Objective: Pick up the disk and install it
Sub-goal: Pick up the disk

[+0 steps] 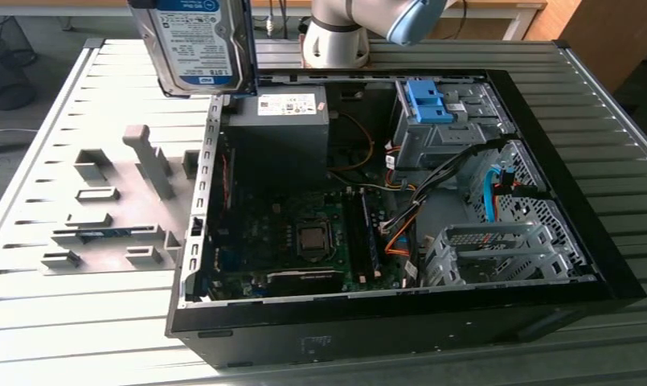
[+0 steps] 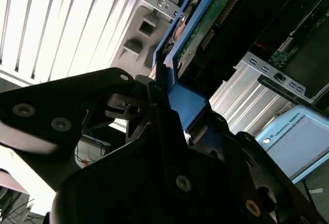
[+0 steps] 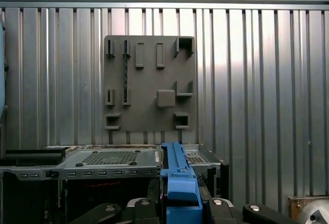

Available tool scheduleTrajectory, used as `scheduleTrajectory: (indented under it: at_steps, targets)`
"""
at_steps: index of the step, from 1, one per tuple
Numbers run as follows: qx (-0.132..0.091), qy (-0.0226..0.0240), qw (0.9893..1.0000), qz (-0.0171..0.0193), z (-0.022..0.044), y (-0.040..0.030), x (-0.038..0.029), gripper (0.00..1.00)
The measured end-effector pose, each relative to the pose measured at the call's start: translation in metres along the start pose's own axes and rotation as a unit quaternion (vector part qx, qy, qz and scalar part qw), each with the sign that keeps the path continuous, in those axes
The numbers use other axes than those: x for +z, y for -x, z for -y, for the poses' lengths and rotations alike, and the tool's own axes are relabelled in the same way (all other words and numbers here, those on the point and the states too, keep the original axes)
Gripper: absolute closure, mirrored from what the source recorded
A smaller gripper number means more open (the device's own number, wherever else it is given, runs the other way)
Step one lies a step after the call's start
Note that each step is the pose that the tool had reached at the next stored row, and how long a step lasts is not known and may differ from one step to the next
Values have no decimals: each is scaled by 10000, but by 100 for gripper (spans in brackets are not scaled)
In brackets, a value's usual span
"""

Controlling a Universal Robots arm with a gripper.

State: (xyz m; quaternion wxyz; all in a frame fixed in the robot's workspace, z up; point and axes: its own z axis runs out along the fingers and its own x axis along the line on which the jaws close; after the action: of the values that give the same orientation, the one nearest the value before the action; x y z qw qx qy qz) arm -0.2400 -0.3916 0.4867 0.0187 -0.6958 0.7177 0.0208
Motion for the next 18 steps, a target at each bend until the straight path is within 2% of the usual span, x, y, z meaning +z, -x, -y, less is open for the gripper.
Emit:
scheduleTrajectory:
  at_steps: [18]
  targets:
    - [0,0,10000,0,54,2,0,64]
